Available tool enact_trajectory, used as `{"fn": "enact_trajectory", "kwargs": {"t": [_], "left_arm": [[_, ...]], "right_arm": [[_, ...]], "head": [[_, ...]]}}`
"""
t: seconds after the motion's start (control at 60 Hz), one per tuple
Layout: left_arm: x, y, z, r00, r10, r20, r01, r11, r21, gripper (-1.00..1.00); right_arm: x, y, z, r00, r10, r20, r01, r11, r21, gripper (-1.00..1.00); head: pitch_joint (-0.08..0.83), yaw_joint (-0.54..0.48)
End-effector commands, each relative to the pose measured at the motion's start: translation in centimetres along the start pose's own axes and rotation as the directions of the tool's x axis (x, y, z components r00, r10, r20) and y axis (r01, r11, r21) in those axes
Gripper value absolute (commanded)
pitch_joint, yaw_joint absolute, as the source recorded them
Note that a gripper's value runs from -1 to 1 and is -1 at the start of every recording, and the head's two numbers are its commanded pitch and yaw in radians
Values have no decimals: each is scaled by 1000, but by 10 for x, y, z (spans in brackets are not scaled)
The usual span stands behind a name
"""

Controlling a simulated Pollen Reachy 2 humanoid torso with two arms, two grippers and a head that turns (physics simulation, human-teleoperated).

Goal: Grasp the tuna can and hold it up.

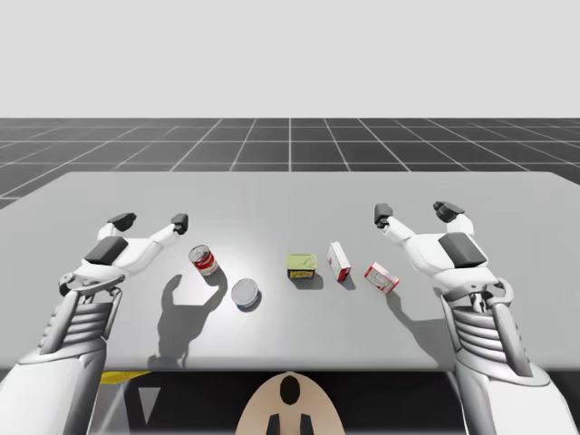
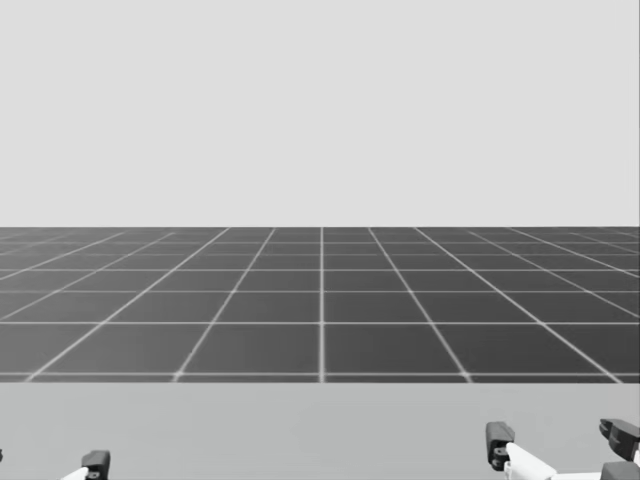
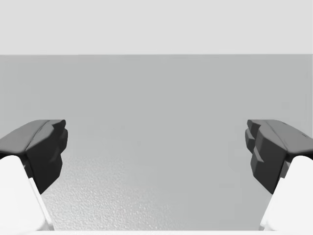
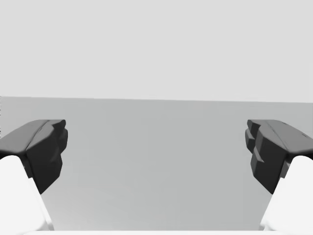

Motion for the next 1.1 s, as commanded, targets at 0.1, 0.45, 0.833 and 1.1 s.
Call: {"fn": "enact_trajectory", "kwargs": {"t": [0.1,0.45,0.833,1.1], "left_arm": [[0,0,1,1000,-4,3,4,1000,1,-1000],[2,1,1,1000,1,8,-1,1000,2,-1000],[3,2,2,1000,-1,20,1,1000,2,-1000],[2,1,2,1000,-10,20,10,1000,0,-1000]], "right_arm": [[0,1,2,1000,2,10,-2,1000,2,-1000],[1,0,0,1000,11,12,-10,1000,-17,-1000],[3,-1,0,1000,11,14,-11,1000,-24,-1000],[4,-1,1,1000,7,13,-7,1000,-22,-1000]], "head": [[13,1],[262,-9],[502,31],[617,136]]}}
